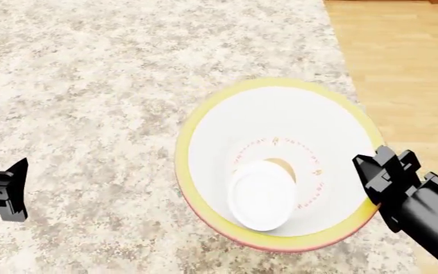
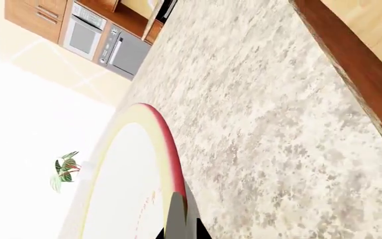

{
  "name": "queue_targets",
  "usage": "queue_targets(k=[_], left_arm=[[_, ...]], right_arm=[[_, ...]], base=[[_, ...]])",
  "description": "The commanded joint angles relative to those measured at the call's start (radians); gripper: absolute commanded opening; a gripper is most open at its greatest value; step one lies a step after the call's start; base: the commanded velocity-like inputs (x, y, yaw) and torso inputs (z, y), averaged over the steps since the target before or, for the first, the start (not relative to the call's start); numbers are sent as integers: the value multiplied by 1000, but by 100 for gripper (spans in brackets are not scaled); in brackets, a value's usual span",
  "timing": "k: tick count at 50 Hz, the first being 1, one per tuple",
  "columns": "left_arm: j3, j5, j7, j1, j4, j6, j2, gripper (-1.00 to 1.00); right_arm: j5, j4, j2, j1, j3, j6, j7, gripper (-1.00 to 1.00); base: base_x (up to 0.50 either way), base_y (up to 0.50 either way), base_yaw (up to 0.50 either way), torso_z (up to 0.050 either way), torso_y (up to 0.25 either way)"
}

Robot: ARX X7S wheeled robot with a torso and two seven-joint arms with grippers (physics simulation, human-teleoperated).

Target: Place the cup inside the bowl on the dining table and move the bowl to any counter.

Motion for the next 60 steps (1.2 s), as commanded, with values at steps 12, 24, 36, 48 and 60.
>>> queue_targets(k=[12,24,36,48,60], left_arm=[[-9,-6,-1,12,4,9,-8,100],[-7,-10,-7,3,8,4,-6,100],[-9,-39,-30,-69,25,-46,-25,100],[-9,-36,-38,-55,33,-40,-25,100],[-14,-15,-30,-14,48,-3,-31,100]], right_arm=[[15,-8,-2,9,13,-18,-15,-100],[11,-11,-6,7,16,-32,-12,-100],[0,9,-19,28,7,-43,-13,-100],[-15,37,-19,29,-1,-47,-34,-100],[-34,15,-7,-2,16,-77,-37,-100]], base=[[-7,-500,0,0,1],[-9,-500,0,0,1],[-9,-500,0,1,0],[0,-500,0,0,1],[0,-500,0,0,0]])
